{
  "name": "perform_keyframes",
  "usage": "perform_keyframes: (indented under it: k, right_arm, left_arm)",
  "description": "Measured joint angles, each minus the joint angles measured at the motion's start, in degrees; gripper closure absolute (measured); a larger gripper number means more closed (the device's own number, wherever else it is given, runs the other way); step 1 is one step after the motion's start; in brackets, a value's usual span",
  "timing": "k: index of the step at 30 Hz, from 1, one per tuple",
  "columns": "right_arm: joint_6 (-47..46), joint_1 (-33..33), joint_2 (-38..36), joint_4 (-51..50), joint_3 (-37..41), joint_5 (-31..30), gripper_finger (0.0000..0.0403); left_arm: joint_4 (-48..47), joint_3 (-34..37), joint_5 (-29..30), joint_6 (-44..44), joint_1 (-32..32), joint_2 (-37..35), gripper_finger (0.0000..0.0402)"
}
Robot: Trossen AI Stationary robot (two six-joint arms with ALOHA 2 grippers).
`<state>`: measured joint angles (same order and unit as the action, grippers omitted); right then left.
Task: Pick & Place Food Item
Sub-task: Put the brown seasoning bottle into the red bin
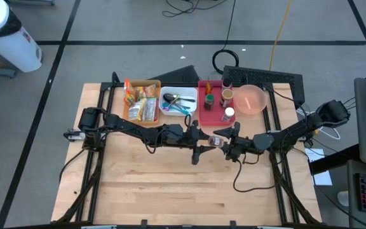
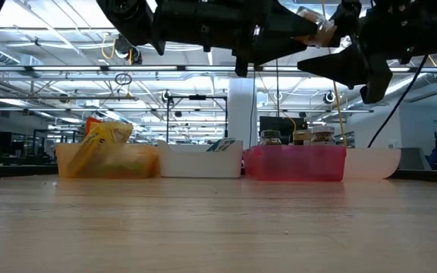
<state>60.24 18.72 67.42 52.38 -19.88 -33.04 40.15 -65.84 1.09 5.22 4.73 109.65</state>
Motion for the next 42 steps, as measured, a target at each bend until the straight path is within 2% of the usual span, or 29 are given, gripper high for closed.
perform_keyframes:
  k: [12,26,42]
  right_arm:
    - [-0.9,0.1,0.0,2.9,0.0,0.2,0.0185]
    - [-5.4,0.1,0.0,3.6,0.0,3.2,0.0187]
    - [-5.5,0.1,-0.1,3.6,0.0,4.2,0.0187]
  left_arm:
    - [0.1,0.0,0.2,0.4,-0.3,-0.1,0.0230]
    - [-3.2,0.0,2.1,0.1,-0.5,-0.1,0.0230]
    - [-2.8,0.0,2.1,1.8,-0.5,-0.1,0.0229]
